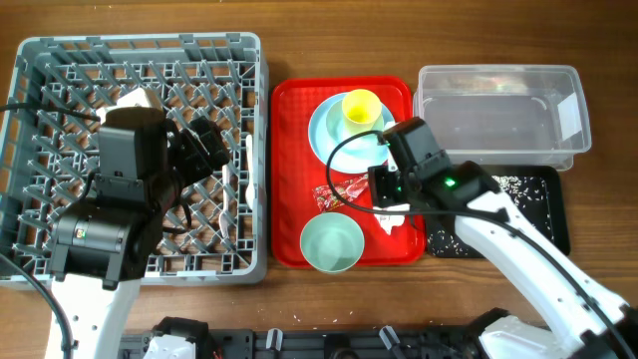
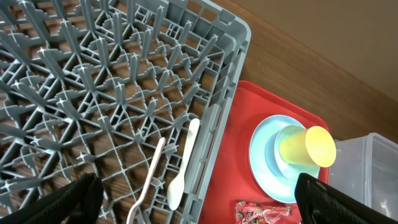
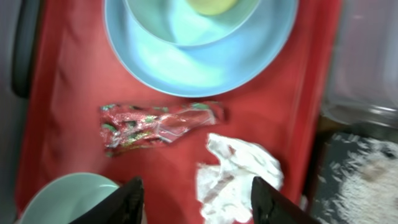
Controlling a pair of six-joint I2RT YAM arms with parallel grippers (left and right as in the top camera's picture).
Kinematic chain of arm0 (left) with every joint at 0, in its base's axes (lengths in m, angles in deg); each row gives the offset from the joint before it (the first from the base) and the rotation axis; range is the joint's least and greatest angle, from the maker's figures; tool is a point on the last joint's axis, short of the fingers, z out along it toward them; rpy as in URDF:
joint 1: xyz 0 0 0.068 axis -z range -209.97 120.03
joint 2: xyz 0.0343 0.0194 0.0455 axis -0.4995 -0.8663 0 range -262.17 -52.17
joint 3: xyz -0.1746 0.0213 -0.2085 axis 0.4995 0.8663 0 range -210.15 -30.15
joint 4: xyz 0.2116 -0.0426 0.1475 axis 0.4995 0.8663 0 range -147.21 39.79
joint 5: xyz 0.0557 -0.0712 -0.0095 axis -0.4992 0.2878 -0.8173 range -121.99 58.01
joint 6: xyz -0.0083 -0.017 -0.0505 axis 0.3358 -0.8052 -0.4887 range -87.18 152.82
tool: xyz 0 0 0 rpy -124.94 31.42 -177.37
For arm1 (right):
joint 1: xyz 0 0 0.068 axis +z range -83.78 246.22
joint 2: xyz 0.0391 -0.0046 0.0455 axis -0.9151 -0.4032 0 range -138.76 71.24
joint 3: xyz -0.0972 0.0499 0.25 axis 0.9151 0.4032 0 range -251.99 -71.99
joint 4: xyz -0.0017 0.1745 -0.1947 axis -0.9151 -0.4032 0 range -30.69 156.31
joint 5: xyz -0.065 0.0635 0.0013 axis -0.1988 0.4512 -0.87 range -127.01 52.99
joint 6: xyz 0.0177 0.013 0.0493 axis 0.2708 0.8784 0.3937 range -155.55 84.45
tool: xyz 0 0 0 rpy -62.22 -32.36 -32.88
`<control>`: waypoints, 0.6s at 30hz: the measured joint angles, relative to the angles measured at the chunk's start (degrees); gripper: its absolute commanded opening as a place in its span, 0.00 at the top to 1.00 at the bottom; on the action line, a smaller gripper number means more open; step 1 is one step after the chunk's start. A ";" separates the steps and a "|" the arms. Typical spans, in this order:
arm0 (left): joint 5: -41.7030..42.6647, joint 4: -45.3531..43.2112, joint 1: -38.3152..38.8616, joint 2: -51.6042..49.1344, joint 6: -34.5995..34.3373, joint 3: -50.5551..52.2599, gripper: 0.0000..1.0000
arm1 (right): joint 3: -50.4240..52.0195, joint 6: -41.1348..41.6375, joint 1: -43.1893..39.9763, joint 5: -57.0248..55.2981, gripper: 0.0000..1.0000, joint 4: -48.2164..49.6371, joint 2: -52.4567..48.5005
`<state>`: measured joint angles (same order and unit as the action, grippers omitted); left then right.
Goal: Sort waste into correct bins and load items into the dishwasher rack
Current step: 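Move the right gripper to the crumpled white tissue and grasp it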
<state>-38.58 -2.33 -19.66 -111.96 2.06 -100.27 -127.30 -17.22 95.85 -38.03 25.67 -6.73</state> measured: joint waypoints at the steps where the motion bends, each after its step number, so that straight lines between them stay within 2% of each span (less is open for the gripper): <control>1: 0.00 0.00 0.00 0.00 0.00 0.00 0.00 | -0.09 -0.26 0.00 -1.95 0.34 -1.14 0.09; 6: 0.00 0.00 0.00 0.00 0.00 0.00 0.00 | 0.87 -0.24 0.00 -6.38 0.32 -1.70 -3.10; 12: 0.00 -0.02 0.00 0.00 0.02 0.00 0.00 | 1.66 -0.26 0.00 -7.78 0.33 0.00 -13.05; 15: -0.02 -0.02 0.00 0.00 0.00 0.00 0.00 | 1.70 -0.39 0.00 -6.51 0.50 2.16 -18.45; 17: 0.00 0.00 0.00 0.00 0.02 0.00 0.00 | 1.70 -0.15 0.00 -4.98 0.59 3.13 -20.24; 18: 0.00 0.00 0.00 0.00 0.00 0.00 0.00 | 1.70 -0.37 0.00 -4.39 0.67 3.37 -20.72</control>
<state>-38.58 -2.33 -19.66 -111.96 2.06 -100.27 -125.59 -17.60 95.85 -42.42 29.03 -27.45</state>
